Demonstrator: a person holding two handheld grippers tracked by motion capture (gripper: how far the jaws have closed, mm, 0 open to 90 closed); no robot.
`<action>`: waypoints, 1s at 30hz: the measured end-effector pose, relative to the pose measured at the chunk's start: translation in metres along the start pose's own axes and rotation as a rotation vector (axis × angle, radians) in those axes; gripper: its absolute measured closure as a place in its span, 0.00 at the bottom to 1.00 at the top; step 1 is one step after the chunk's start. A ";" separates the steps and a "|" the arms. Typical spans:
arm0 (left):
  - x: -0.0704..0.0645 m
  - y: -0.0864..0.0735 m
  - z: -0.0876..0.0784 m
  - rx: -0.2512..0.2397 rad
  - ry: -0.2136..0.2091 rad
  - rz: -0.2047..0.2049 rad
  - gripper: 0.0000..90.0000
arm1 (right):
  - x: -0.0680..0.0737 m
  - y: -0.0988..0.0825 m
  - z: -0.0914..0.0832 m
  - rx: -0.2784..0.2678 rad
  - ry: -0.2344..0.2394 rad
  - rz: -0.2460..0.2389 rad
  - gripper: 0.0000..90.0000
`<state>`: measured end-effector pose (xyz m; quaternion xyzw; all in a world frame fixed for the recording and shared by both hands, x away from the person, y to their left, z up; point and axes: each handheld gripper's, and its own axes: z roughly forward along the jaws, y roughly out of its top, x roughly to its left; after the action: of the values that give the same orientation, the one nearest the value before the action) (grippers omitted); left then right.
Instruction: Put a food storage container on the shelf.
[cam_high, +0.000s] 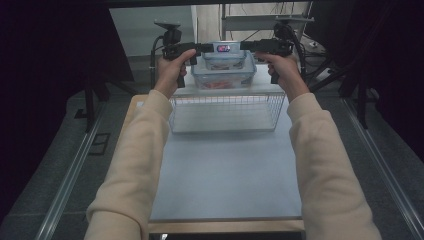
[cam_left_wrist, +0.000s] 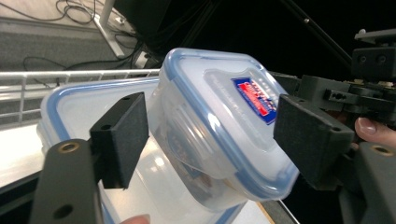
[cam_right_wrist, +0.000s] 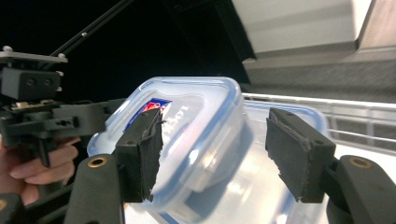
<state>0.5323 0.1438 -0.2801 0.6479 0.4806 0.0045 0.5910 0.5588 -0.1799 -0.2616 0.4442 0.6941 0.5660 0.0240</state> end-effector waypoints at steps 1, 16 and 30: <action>-0.001 -0.001 -0.002 -0.001 -0.004 0.006 0.28 | 0.000 -0.001 -0.004 -0.006 -0.006 -0.002 0.40; -0.003 -0.030 -0.034 0.012 0.018 0.057 0.32 | 0.016 -0.043 -0.021 0.074 0.000 -0.130 0.95; 0.000 -0.036 -0.049 0.016 0.024 0.059 0.32 | 0.030 -0.048 0.003 0.090 0.014 -0.176 0.99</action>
<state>0.4818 0.1757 -0.2935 0.6665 0.4681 0.0258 0.5796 0.5140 -0.1572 -0.2875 0.3782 0.7553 0.5330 0.0486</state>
